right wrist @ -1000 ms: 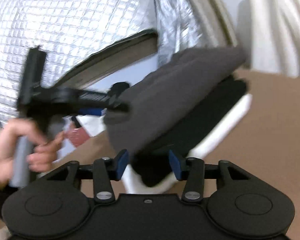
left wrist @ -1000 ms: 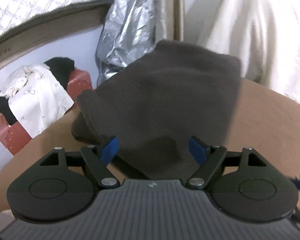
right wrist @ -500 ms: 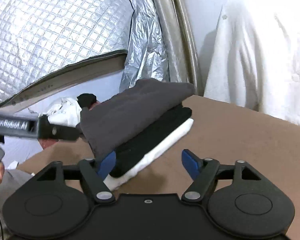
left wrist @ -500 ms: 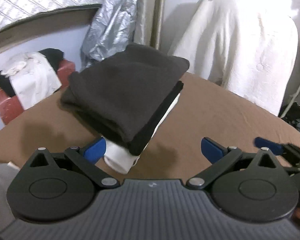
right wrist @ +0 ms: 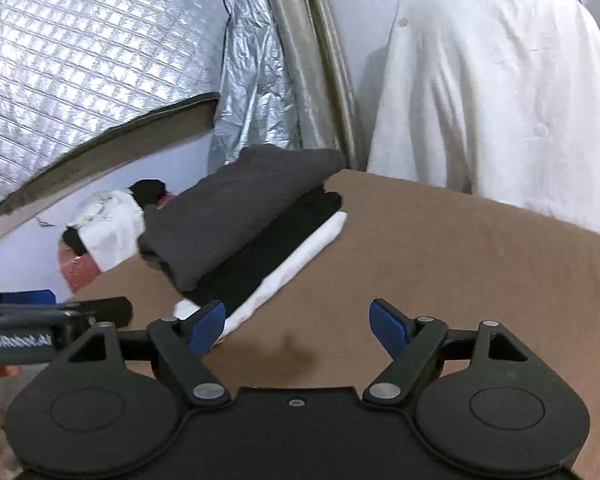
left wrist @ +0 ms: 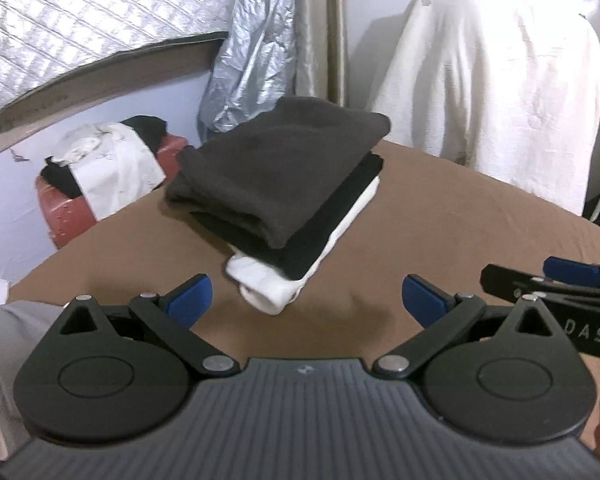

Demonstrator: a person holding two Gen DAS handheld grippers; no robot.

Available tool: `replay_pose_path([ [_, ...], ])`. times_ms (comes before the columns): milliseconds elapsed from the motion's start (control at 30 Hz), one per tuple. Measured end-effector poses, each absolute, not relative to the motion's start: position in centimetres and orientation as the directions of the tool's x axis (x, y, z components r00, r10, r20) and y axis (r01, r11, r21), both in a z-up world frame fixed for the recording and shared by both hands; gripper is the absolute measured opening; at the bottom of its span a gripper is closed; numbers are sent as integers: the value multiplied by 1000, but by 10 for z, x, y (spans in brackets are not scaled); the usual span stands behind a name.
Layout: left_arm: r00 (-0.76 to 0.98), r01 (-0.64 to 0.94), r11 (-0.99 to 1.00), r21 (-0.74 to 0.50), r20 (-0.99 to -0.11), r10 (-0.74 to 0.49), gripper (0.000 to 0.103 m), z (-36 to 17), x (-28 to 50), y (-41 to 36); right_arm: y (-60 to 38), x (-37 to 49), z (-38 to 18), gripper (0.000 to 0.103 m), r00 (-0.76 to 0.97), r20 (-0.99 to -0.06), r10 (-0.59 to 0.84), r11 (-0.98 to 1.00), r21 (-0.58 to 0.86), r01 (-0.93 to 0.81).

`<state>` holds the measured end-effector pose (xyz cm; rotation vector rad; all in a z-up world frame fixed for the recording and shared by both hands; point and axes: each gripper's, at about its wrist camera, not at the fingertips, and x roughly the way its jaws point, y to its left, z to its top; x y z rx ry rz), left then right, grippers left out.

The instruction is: Fold clothes

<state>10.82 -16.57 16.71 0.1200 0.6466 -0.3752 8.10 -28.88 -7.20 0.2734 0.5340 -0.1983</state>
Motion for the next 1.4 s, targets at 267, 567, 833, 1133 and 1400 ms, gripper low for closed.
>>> replay_pose_path([
  [267, 726, 361, 932, -16, -623, -292, 103, 163, 89, -163, -281, 60, -68, 85, 840, -529, -122, 952, 177, 250],
  [567, 737, 342, 940, -17, -615, -279, 103, 151, 59, -162, -282, 29, -73, 86, 832, -530, -162, 945, 159, 285],
  [833, 733, 337, 941, -9, -624, -268, 103, 146, 44, -161, -274, 7, -77, 87, 822, -531, -208, 948, 98, 303],
  [1133, 727, 343, 939, 11, -636, -258, 103, 142, 39, -165, -273, -3, -79, 87, 813, -522, -257, 943, 46, 328],
  [1400, 723, 348, 937, 32, -646, -246, 103, 138, 35, -171, -266, -6, -76, 87, 818, -496, -293, 945, -23, 325],
])
